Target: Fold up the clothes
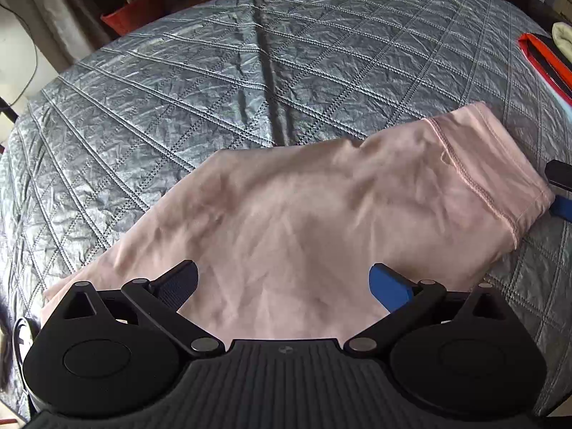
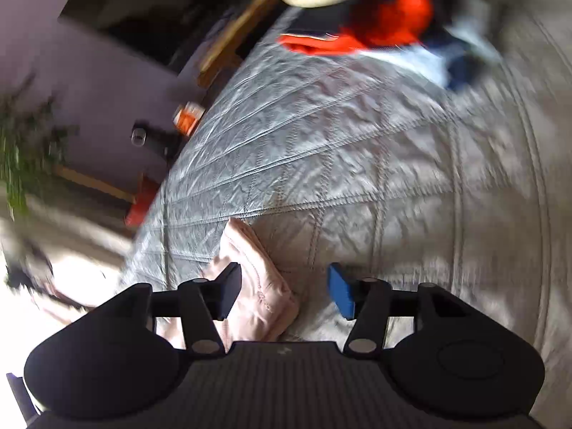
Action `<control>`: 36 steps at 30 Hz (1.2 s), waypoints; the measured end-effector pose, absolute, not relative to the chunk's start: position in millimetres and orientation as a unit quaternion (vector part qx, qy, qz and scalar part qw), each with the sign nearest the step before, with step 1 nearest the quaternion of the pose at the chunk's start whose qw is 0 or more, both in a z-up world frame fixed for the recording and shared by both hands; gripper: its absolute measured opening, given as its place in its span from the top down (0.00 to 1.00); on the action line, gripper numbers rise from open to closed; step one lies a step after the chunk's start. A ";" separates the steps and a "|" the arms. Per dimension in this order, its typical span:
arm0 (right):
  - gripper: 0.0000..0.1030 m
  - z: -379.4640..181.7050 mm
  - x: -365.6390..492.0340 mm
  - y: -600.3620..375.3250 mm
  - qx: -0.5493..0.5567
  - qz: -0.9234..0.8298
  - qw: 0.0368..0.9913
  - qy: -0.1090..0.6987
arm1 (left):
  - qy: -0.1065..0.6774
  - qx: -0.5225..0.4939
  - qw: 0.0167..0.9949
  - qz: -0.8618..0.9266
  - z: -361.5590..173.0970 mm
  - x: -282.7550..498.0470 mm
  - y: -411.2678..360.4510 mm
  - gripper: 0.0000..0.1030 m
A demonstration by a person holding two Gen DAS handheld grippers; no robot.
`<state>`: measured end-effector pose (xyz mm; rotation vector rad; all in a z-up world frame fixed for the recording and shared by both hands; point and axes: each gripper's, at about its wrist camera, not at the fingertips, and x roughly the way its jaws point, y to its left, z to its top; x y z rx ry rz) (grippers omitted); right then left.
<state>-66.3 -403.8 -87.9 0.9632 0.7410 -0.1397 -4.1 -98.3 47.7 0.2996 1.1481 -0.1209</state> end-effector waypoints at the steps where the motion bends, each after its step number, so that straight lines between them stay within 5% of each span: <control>1: 0.50 -86.5 -62.4 -402.1 0.437 -0.055 0.824 0.357 | 0.543 0.144 0.826 -0.053 45.5 -3.7 -97.5 0.00; 8: 0.53 -83.2 -41.3 -397.6 0.360 -0.001 0.841 0.404 | 0.540 0.146 0.827 -0.048 40.8 -4.7 -94.2 0.00; 15: 0.68 -107.1 -55.5 -424.5 0.497 0.016 0.767 0.404 | 0.535 0.151 0.830 -0.048 40.5 -5.6 -96.3 0.00; 20: 0.70 -125.4 -61.7 -429.4 0.569 0.005 0.732 0.375 | 0.535 0.151 0.830 -0.049 40.2 -5.7 -97.0 0.00; 28: 0.90 -129.6 -63.3 -422.5 0.571 0.009 0.748 0.340 | 0.533 0.152 0.831 -0.052 40.1 -6.6 -97.1 0.00; 36: 0.91 -66.6 -53.8 -385.8 0.372 0.049 0.875 0.307 | 0.542 0.136 0.827 -0.053 39.8 -3.8 -92.8 0.00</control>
